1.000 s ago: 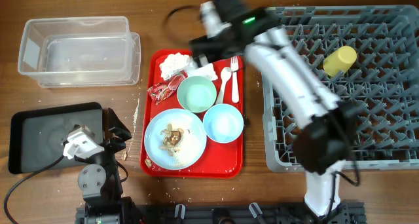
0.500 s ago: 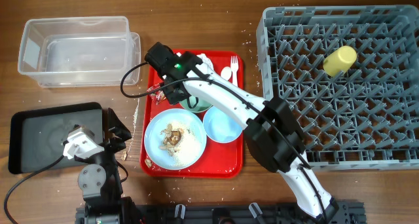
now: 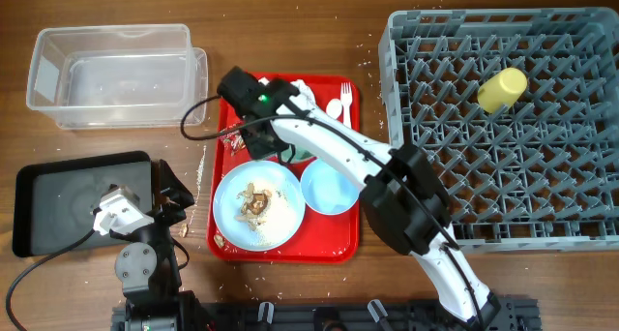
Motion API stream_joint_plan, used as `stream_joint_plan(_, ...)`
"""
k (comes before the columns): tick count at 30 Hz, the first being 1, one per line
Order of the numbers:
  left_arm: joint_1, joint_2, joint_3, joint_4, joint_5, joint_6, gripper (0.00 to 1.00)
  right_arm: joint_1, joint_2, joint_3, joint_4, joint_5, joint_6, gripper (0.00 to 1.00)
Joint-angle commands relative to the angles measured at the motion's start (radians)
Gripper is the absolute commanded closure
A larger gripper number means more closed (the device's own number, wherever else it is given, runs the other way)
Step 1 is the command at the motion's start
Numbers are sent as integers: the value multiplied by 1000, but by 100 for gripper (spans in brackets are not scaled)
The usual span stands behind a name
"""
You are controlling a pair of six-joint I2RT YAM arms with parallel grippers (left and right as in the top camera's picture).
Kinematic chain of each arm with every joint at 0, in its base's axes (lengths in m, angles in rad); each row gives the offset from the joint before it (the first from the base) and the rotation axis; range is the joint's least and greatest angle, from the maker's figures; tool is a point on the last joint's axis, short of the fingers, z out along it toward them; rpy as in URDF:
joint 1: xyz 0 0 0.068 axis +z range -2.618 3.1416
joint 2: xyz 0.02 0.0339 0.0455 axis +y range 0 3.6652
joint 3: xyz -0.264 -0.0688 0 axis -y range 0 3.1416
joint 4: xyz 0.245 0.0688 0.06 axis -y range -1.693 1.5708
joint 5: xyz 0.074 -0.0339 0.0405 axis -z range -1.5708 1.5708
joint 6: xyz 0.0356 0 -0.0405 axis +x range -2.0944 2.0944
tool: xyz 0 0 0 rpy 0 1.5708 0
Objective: Sort waste into correct bins and load items into the dishwasher rack
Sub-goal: 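Reach the right gripper to the light-blue bowl and grasp it, then place the light-blue bowl in the rack's back right corner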
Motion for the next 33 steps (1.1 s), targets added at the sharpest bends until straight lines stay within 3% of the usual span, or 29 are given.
stream_joint_plan(1, 7, -2, 26, 6, -17, -5, 0, -44, -116, 113, -92, -26, -45, 96)
stream_joint_plan(5, 7, -2, 26, 6, -17, -5, 0, -236, -301, 184, -175, -77, -161, 96)
stream_joint_plan(6, 7, -2, 26, 6, -17, -5, 0, -387, -380, 184, -186, -159, -211, 96)
stream_joint_plan(9, 7, -2, 26, 6, -17, -5, 0, -626, -436, 183, -208, -322, -285, 96)
stream_joint_plan(12, 7, -2, 26, 6, -17, -5, 0, -986, -431, 159, -227, -579, -395, 96)
stream_joint_plan(16, 7, -2, 26, 6, -17, -5, 0, -1331, -343, 78, -102, -1012, -526, 96)
stream_joint_plan(20, 7, -2, 26, -3, -17, -5, 0, -1471, -207, 43, 95, -1293, -450, 96)
stream_joint_plan(25, 7, -2, 26, -54, -16, -5, 0, -1524, 12, 42, 399, -1580, -163, 96)
stream_joint_plan(33, 7, -2, 26, -54, -17, -5, 0, -1527, 76, -4, 404, -1627, -37, 96)
